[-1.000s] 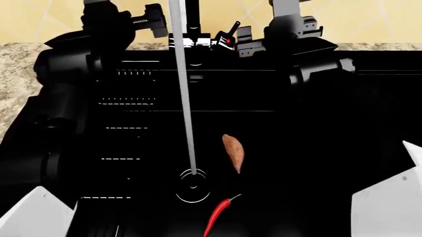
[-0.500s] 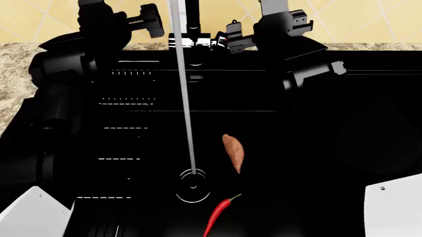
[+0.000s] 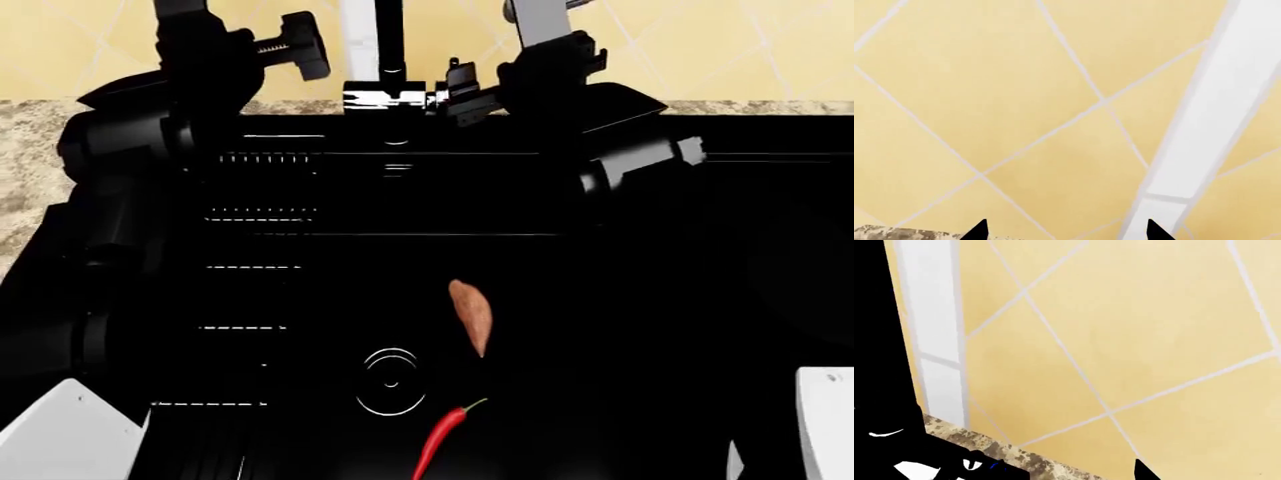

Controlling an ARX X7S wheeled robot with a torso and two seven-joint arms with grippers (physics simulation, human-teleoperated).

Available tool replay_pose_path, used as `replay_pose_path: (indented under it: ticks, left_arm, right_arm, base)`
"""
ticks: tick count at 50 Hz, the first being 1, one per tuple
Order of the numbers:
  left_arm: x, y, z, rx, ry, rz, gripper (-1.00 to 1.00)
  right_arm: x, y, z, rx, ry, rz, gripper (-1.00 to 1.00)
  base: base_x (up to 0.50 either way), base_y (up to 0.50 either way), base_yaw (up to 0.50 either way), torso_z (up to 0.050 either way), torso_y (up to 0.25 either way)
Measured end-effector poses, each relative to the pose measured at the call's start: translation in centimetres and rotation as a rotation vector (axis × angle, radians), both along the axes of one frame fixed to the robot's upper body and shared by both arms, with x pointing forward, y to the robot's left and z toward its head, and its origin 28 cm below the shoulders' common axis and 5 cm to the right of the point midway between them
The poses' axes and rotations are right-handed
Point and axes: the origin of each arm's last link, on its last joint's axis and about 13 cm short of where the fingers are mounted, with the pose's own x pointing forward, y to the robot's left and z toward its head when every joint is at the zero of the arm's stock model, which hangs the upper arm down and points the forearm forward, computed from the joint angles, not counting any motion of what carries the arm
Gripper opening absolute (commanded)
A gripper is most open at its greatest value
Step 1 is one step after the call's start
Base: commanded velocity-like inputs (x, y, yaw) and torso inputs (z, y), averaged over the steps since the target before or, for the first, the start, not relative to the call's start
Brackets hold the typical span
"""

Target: Pick up the fruits and vegetables and place them in the sink. Turn on the sink faucet to wash them. Then turn the sink off and put them in the tray.

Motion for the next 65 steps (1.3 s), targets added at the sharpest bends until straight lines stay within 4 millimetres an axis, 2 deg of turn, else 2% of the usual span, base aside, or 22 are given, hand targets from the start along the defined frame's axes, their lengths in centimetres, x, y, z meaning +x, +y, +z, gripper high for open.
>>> replay_pose_path:
  ticks: [5,13,21,28,36,42,54,59,65]
  left_arm:
    - [0.0,0.0,0.1,-0.006,-0.004,0.002,1.0]
    - [0.0,0.0,0.3,-0.007,-0.005,0.0,1.0]
    - [0.0,0.0,0.4,-0.003,-0.01,-0.003,1.0]
    - [-0.2,0.2,0.5,0.019,-0.012,-0.027,1.0]
    - [-1.6,1.0,1.3,0.071,-0.029,-0.104,1.0]
    - [-3.6,2.0,2.4,0.108,-0.048,-0.182,1.0]
    - [-7.9,3.1,4.3,0.246,-0.013,-0.39,1.0]
    - [-9.6,3.3,4.6,0.358,0.016,-0.513,1.0]
    - [-11.5,3.1,4.4,0.464,0.062,-0.663,1.0]
  right_arm:
    - [0.0,0.2,0.0,-0.007,0.002,0.018,1.0]
    - [-0.2,1.6,0.8,0.006,-0.016,0.08,1.0]
    - [-0.2,1.7,1.8,0.007,-0.037,0.081,1.0]
    - [-0.2,0.6,3.3,-0.023,-0.053,0.049,1.0]
    - [-0.7,-2.1,5.2,-0.108,-0.02,0.023,1.0]
    - [-3.2,-4.1,7.1,-0.174,0.021,0.069,1.0]
    - [-10.7,-6.2,10.1,-0.368,0.121,0.211,1.0]
    - [-13.3,-6.5,10.5,-0.44,0.169,0.263,1.0]
    - [-15.6,-6.6,10.2,-0.497,0.234,0.329,1.0]
  base:
    - [0.0,0.0,0.0,0.015,0.25]
    - [0.0,0.0,0.0,0.015,0.25]
    - [0.0,0.0,0.0,0.008,0.125]
    - [0.0,0.0,0.0,0.0,0.0]
    - [0.0,0.0,0.0,0.0,0.0]
    - [0.0,0.0,0.0,0.0,0.0]
    - [0.0,0.0,0.0,0.0,0.0]
    - [0.0,0.0,0.0,0.0,0.0]
    - [0.0,0.0,0.0,0.0,0.0]
